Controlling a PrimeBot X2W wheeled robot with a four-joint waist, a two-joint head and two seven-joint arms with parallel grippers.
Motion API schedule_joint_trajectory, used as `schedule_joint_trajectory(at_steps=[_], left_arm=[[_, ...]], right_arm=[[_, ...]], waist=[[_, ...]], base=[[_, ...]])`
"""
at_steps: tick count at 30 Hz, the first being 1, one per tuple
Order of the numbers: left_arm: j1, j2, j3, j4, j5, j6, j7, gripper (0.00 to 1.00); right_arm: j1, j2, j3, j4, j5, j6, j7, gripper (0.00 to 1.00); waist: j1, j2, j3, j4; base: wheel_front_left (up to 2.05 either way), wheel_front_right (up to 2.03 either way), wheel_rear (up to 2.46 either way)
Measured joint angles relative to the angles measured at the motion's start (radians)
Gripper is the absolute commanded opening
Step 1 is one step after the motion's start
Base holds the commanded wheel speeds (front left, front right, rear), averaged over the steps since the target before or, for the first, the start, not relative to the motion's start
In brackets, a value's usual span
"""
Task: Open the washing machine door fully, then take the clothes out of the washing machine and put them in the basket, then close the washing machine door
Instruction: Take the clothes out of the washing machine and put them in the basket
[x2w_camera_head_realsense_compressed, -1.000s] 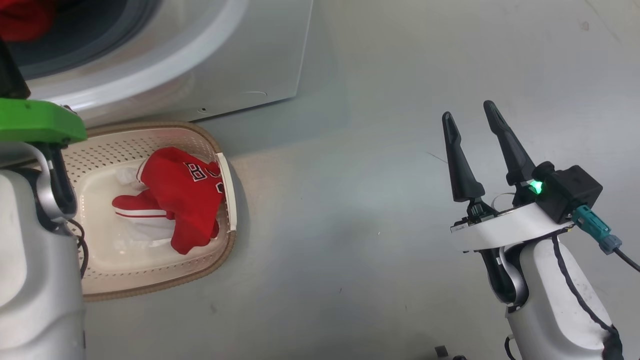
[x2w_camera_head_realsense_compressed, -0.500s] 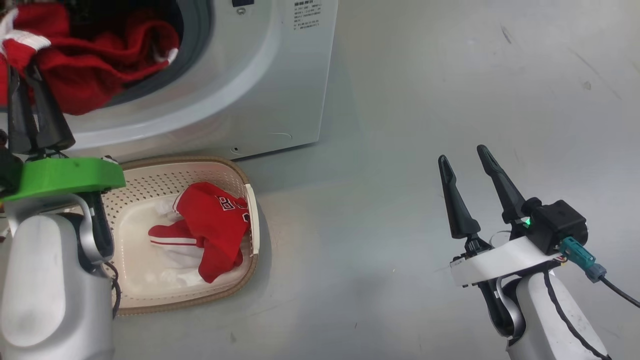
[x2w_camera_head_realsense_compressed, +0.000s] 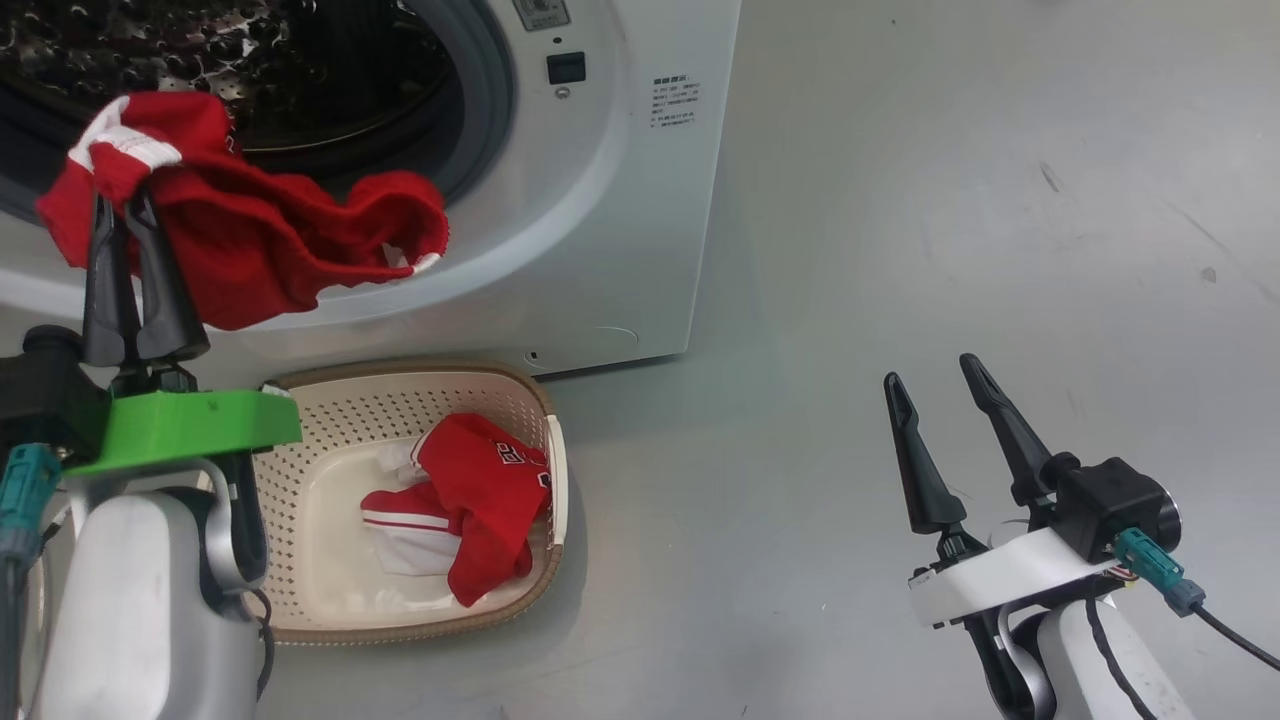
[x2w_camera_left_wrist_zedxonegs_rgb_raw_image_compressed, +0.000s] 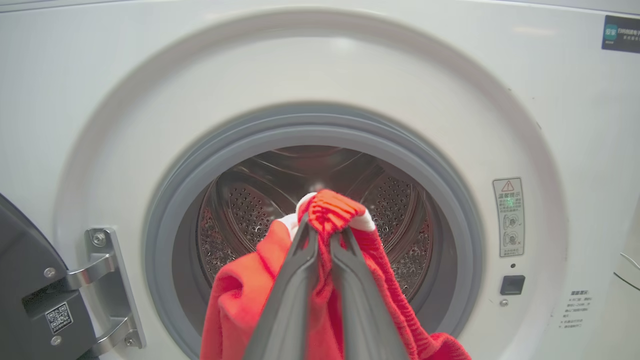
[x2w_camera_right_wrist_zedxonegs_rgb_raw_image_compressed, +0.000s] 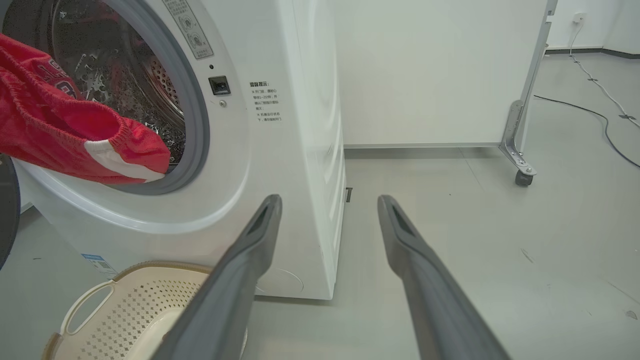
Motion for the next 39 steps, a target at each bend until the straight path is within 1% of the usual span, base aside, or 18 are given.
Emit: schedule_joint_trajectory(at_steps=[8, 19, 33, 39], left_arm=[[0.084, -0.003, -0.033, 0.003, -0.023, 0.000, 0.000, 0.00], [0.167, -0.006, -0.097, 0.105, -0.035, 0.000, 0.001, 0.00], [0.161, -0.007, -0.140, 0.283, -0.099, 0.002, 0.001, 0.00], [0.098, -0.007, -0.140, 0.369, -0.128, 0.009, 0.001, 0.00]], right_arm=[[0.003, 0.001, 0.008, -0.019, -0.015, 0.000, 0.000, 1.00], [0.007, 0.001, 0.035, -0.044, -0.019, 0.000, 0.000, 1.00], [-0.016, 0.001, 0.050, -0.068, -0.019, 0.000, 0.000, 1.00], [-0.049, 0.001, 0.072, -0.081, -0.012, 0.000, 0.000, 1.00]], waist=[[0.0000, 0.0000, -0.009, 0.039], [0.0000, 0.0000, 0.034, 0.034], [0.0000, 0.0000, 0.119, 0.007], [0.0000, 0.0000, 0.172, -0.010]], base=[[0.00, 0.00, 0.00], [0.00, 0.00, 0.00], [0.00, 0.00, 0.00], [0.00, 0.00, 0.00]])
